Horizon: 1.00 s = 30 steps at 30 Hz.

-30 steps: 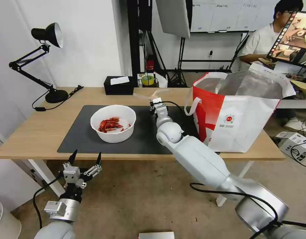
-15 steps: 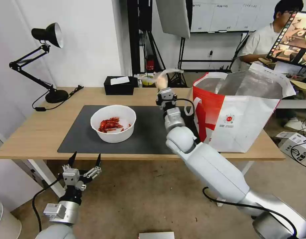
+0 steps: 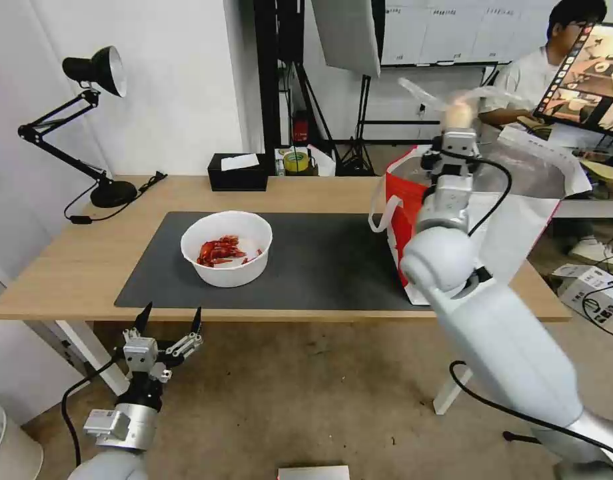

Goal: Pick up the trash from the table and place it into the takeout bag.

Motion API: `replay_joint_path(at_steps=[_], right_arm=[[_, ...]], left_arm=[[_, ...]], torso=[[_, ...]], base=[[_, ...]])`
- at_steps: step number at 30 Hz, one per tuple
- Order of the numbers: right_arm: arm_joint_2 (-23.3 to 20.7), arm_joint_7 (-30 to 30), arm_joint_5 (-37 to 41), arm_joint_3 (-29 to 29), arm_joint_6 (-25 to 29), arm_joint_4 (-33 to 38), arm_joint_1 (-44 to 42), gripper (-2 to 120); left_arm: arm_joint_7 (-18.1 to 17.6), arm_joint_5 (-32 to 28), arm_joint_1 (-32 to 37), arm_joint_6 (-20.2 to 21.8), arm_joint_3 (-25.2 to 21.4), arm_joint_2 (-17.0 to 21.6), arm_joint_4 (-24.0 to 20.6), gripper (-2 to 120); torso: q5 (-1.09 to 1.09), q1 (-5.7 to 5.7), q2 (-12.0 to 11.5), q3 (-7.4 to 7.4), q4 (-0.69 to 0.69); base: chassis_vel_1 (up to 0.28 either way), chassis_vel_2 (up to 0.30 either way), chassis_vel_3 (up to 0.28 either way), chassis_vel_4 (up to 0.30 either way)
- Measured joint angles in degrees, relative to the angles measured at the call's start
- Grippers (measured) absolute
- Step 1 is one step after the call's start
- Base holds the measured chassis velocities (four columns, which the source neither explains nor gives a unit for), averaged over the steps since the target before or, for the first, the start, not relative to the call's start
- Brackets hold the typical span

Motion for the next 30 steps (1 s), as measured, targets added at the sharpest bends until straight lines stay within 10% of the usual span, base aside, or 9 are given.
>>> replay_joint_path(at_steps=[6,30], right_arm=[[-1.62,1.88,7.32,0.46,-4.52,-1.44,0.33,10],[-4.0,2.63,11.72,-0.32,-9.19,1.08,-0.48,96]], left_arm=[[0.17,-0.03,0.13,0.11,0.02,0.4,-0.04,100],[0.6,0.62,0.37,0.4,0.46,0.41,-0.47,100]], torso=[[0.01,0.01,0.0,0.01,0.0],[-0.01,0.01,0.0,0.0,0.01]], base=[[0.0,0.0,0.0,0.0],[0.0,0.0,0.0,0.0]])
